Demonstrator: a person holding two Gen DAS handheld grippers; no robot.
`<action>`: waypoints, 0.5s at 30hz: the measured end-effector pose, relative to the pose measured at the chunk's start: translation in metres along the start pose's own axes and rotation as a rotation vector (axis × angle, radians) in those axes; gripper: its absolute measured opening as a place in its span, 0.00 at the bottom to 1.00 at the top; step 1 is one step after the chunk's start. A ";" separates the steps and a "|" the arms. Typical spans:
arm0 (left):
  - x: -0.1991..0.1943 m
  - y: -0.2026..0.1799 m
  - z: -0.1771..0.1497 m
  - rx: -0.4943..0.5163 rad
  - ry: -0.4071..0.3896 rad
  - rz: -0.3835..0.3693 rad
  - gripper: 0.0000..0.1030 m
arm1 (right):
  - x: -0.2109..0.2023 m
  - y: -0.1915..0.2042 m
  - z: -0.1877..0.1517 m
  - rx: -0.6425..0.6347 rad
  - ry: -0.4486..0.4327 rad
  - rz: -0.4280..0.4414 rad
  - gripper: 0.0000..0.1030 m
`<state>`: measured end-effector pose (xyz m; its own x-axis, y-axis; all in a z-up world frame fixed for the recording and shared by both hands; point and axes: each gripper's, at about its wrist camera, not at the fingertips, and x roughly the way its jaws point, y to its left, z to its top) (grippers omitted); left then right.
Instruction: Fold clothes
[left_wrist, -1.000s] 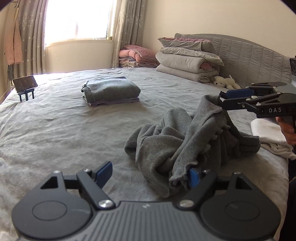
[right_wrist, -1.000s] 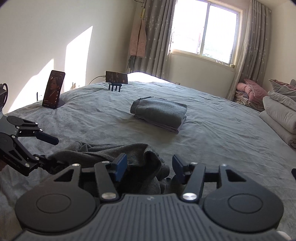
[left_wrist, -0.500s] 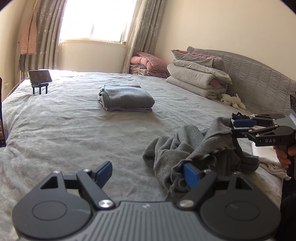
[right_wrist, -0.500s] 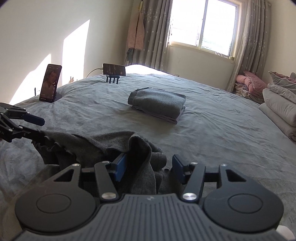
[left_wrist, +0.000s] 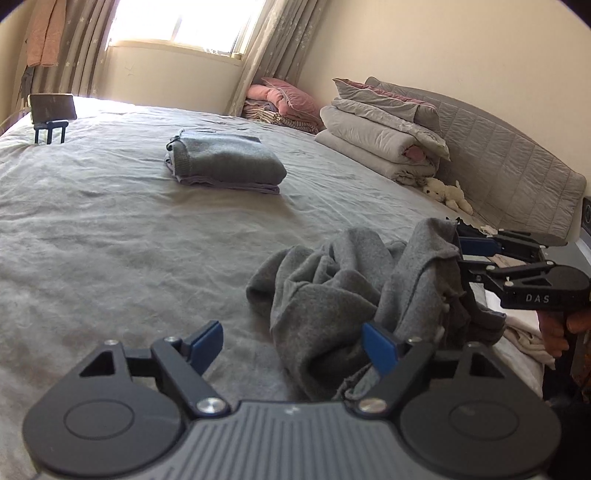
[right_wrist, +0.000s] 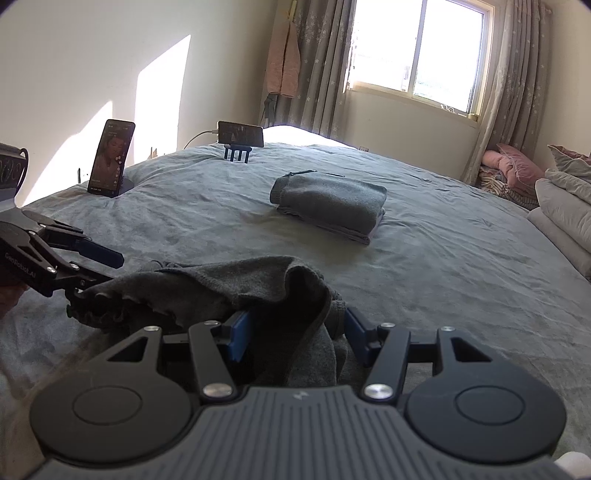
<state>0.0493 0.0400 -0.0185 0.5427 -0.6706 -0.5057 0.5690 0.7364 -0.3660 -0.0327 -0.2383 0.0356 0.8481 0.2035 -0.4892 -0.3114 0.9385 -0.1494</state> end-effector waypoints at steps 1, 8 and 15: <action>0.008 0.001 -0.001 -0.035 0.015 -0.017 0.79 | 0.003 0.000 -0.001 0.000 0.003 -0.008 0.54; 0.022 -0.002 -0.015 -0.266 -0.003 -0.087 0.22 | 0.022 -0.007 -0.008 0.065 0.036 -0.045 0.06; -0.012 -0.037 -0.016 -0.319 -0.134 -0.013 0.10 | -0.001 -0.015 0.001 0.181 -0.043 -0.094 0.01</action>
<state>0.0120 0.0223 -0.0115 0.6249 -0.6703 -0.4003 0.3659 0.7044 -0.6082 -0.0282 -0.2524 0.0396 0.8885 0.1207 -0.4426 -0.1511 0.9879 -0.0339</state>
